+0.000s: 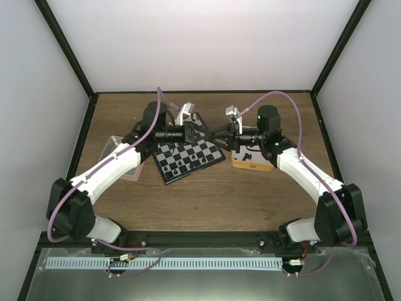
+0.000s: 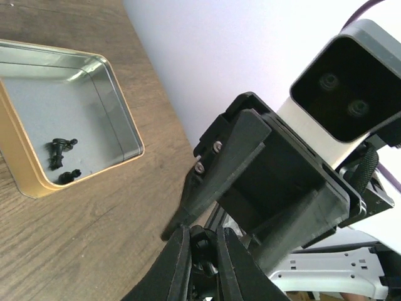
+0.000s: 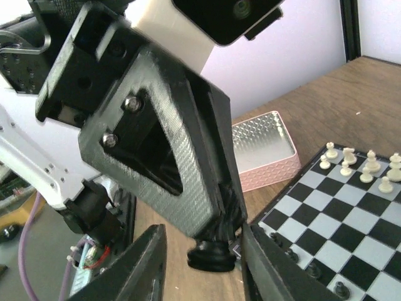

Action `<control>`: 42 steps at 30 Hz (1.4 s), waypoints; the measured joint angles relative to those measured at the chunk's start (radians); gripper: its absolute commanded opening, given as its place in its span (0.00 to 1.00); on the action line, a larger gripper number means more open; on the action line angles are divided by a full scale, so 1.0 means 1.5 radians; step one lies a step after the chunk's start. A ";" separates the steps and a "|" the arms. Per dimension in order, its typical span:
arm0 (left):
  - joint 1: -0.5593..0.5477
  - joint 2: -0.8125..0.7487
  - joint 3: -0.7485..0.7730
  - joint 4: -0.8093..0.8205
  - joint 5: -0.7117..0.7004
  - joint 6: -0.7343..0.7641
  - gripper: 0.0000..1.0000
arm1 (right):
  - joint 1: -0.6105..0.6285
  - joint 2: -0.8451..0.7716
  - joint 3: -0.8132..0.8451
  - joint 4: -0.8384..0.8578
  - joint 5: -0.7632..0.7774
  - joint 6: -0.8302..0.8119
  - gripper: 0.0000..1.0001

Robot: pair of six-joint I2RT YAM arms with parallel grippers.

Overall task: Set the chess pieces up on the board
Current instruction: Place the chess piece on the chessboard.

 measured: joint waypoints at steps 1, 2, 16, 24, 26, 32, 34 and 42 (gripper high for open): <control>0.000 0.000 0.000 -0.003 -0.005 0.006 0.04 | 0.001 0.000 0.001 -0.004 0.003 -0.001 0.50; -0.001 0.000 0.001 -0.011 -0.010 0.016 0.04 | 0.002 0.000 0.003 -0.010 0.007 -0.008 0.58; -0.006 0.004 0.032 -0.224 -0.291 0.216 0.04 | 0.010 -0.083 -0.106 0.057 0.225 0.091 0.86; -0.025 0.113 0.090 -0.292 -0.483 0.278 0.04 | 0.010 -0.124 -0.139 0.064 0.493 0.181 0.87; -0.036 0.158 0.122 -0.303 -0.519 0.287 0.04 | 0.010 -0.128 -0.155 0.061 0.545 0.204 0.87; -0.077 0.273 0.218 -0.314 -0.581 0.309 0.04 | -0.006 -0.144 -0.187 0.032 0.651 0.264 0.89; -0.090 0.302 0.245 -0.317 -0.594 0.315 0.04 | -0.021 -0.155 -0.198 0.019 0.679 0.286 0.90; -0.106 0.374 0.278 -0.327 -0.615 0.322 0.04 | -0.080 -0.167 -0.227 -0.032 0.727 0.347 0.90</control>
